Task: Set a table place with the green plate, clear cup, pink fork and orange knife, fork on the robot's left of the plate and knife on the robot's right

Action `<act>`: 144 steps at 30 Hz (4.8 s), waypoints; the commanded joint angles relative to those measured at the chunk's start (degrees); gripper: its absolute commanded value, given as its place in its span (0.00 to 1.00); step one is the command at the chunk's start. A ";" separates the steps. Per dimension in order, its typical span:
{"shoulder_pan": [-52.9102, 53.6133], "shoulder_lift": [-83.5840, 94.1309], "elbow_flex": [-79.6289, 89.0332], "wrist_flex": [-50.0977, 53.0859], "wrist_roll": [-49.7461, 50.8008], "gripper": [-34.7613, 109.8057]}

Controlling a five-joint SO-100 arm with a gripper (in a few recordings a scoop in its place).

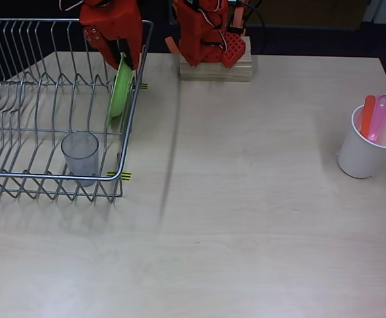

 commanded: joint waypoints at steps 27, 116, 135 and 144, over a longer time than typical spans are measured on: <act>-39.02 43.33 -14.94 12.30 -1.32 0.24; -87.45 -1.93 45.00 -70.66 63.98 0.43; -84.02 2.64 46.49 -69.87 58.45 0.49; -80.42 -1.23 44.47 -71.10 54.76 0.57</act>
